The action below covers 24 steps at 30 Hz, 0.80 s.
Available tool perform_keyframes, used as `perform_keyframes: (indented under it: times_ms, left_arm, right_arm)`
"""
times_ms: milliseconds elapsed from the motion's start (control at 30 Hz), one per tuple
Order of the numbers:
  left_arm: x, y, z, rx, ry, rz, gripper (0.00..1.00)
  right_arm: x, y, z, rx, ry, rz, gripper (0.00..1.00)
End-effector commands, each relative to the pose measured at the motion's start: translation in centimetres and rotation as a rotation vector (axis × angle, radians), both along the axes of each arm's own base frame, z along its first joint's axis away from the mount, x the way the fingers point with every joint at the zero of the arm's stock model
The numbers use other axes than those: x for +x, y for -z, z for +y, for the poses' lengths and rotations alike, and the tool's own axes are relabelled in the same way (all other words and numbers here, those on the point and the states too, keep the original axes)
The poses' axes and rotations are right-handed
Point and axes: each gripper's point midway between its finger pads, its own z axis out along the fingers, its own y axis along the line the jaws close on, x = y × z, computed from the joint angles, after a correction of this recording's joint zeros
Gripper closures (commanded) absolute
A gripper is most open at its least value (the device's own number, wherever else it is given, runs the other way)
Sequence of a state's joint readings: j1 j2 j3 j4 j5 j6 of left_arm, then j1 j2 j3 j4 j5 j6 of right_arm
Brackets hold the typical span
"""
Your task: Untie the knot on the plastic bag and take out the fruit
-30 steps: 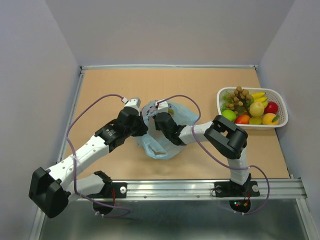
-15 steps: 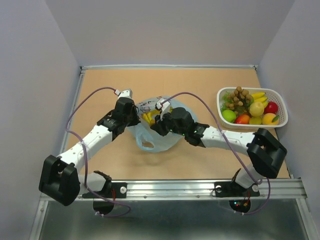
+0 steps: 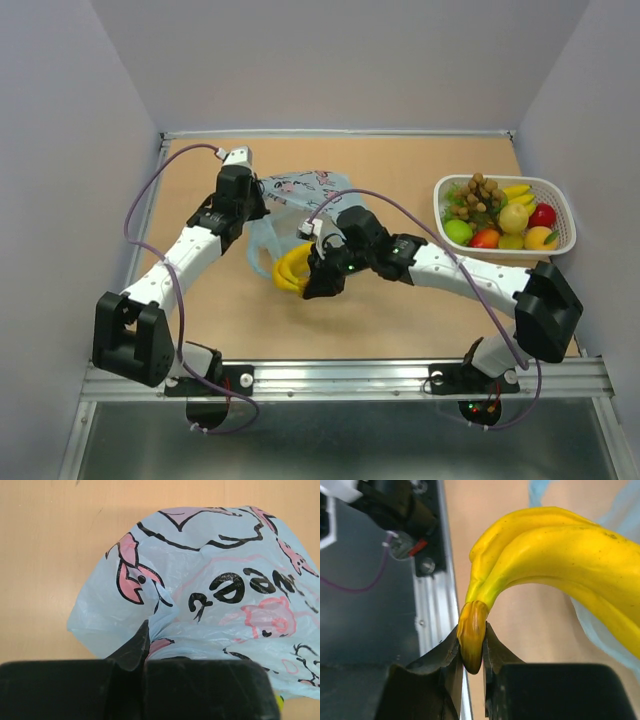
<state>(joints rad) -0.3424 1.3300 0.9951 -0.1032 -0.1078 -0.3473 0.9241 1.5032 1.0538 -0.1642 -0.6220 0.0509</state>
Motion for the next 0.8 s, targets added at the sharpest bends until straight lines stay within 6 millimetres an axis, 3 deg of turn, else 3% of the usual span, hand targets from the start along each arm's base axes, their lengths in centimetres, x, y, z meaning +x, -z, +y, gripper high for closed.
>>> perform_keyframes:
  times_ms: [0, 33, 133, 267, 300, 367, 433, 500, 533, 600, 767]
  left_arm:
    - [0.2, 1.2, -0.2, 0.022, 0.032, 0.006, 1.00]
    - [0.1, 1.6, -0.1, 0.020, 0.029, 0.009, 1.00]
    - [-0.8, 3.1, -0.2, 0.014, 0.041, 0.037, 1.00]
    - [-1.6, 3.4, 0.5, 0.034, 0.033, 0.035, 1.00]
    - [-1.8, 3.4, 0.8, 0.044, 0.028, 0.034, 1.00]
    - [-2.3, 3.4, 1.6, 0.068, 0.013, 0.025, 1.00]
    - [-2.7, 3.6, 2.1, 0.085, 0.010, 0.032, 1.00]
    - [-3.2, 3.6, 2.4, 0.090, 0.011, 0.031, 1.00]
    - [-3.4, 3.5, 2.5, 0.095, 0.011, 0.029, 1.00]
    - [-4.0, 3.0, 2.9, 0.097, 0.010, 0.007, 1.00]
    - [-5.0, 1.9, 3.7, 0.121, 0.013, -0.049, 1.00]
  right_arm:
    - [-2.3, -10.2, 1.6, 0.221, -0.175, -0.028, 1.00]
    - [-2.9, -12.4, 1.7, 0.269, -0.221, -0.033, 1.00]
    - [-3.8, -16.1, 1.8, 0.342, -0.275, -0.050, 0.99]
    - [-2.5, -19.7, 1.4, 0.389, -0.184, -0.156, 1.00]
    - [-1.8, -20.4, 1.3, 0.394, -0.139, -0.195, 0.99]
    - [1.5, -21.7, 0.4, 0.378, 0.057, -0.300, 0.99]
    - [6.3, -22.1, -1.3, 0.321, 0.332, -0.397, 0.99]
    - [8.9, -22.7, -3.6, 0.274, 0.509, -0.478, 0.99]
    - [11.4, -22.8, -5.8, 0.222, 0.679, -0.529, 1.00]
    - [13.6, -23.0, -8.9, 0.168, 0.849, -0.576, 0.99]
    - [19.0, -21.4, -21.0, 0.025, 1.343, -0.585, 0.99]
